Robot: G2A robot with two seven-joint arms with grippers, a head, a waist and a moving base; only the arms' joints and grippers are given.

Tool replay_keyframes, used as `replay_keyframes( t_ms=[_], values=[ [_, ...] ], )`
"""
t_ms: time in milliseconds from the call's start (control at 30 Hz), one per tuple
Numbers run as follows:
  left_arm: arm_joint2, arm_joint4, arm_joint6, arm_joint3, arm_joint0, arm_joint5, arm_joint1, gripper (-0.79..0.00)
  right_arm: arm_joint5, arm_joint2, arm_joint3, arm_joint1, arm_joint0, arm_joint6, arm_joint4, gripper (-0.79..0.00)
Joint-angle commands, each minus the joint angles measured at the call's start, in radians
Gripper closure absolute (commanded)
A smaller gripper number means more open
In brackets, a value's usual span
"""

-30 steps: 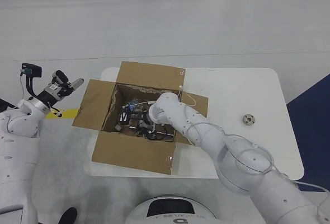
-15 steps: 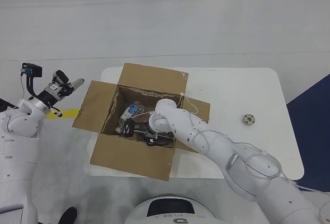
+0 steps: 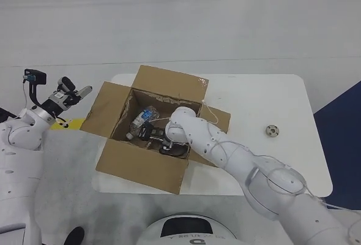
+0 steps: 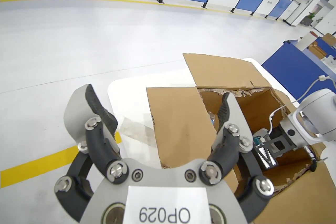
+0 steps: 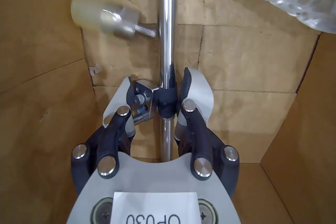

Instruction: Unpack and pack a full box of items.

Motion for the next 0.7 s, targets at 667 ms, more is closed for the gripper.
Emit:
replay_keyframes(
  t_ms=[667],
  values=[
    [0.000, 0.000, 0.000, 0.000, 0.000, 0.000, 0.000, -0.785, 0.147, 0.142, -0.370, 0.143, -0.205, -0.224, -0.314, 0.000]
  ],
)
